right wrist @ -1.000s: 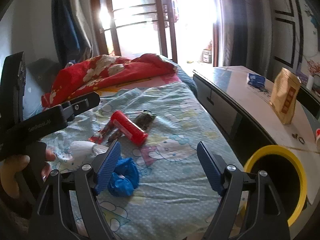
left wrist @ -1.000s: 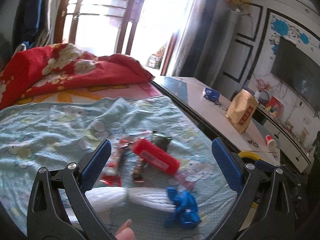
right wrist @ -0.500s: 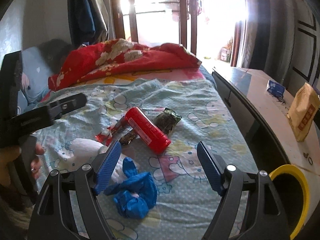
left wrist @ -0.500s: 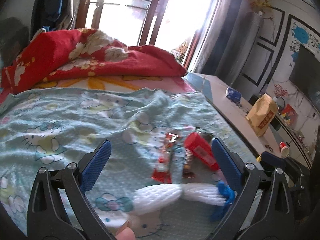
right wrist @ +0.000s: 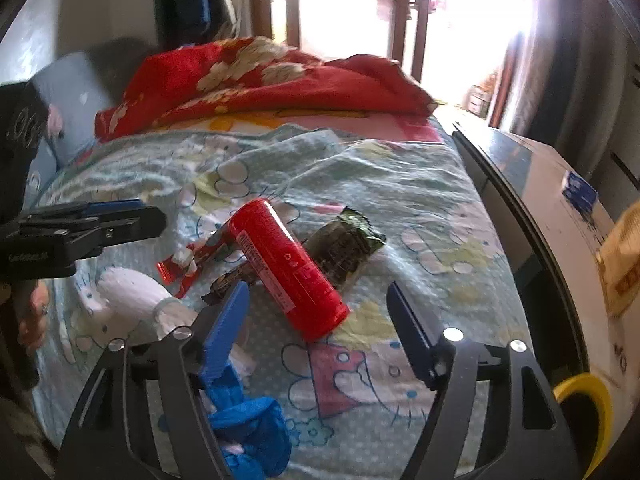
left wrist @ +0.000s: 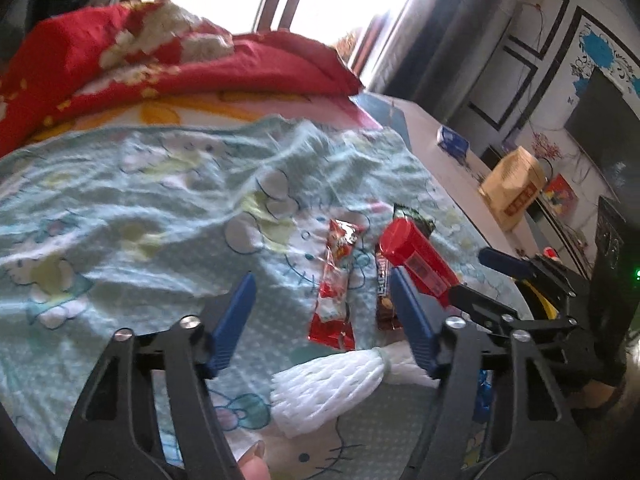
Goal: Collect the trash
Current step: 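Grasp the red-and-white candy wrapper with the left tool while the right tool grasps the red can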
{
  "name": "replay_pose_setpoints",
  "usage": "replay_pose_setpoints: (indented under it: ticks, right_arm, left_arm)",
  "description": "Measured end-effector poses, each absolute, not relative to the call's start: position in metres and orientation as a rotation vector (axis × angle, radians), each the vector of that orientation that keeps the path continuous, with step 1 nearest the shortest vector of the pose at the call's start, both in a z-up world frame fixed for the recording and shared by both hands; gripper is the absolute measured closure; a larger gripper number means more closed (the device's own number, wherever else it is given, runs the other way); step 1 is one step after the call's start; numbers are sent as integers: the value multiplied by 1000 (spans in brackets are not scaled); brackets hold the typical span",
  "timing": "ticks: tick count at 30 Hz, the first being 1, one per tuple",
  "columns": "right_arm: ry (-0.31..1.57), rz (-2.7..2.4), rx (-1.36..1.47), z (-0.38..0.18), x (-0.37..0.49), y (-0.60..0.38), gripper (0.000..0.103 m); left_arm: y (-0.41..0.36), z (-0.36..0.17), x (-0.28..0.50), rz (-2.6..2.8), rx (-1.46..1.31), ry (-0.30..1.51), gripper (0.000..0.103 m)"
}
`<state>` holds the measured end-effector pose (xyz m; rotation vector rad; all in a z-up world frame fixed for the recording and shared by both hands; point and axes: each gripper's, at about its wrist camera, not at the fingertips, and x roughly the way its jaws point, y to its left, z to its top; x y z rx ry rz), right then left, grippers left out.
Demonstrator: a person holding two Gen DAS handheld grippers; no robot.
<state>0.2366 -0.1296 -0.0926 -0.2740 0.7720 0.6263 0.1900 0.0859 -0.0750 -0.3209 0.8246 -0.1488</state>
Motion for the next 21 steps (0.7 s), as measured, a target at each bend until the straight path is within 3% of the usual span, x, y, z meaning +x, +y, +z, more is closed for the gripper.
replay_pose_setpoints:
  ticks: [9, 16, 21]
  right_arm:
    - [811, 687, -326, -112, 247, -116, 61]
    - [819, 691, -276, -116, 250, -119, 62]
    - [839, 690, -203, -116, 251, -125, 64]
  left_arm:
    - [75, -92, 204, -208, -334, 902, 65]
    - [69, -103, 212, -214, -332, 945, 71]
    - [70, -111, 217, -200, -333, 963, 81]
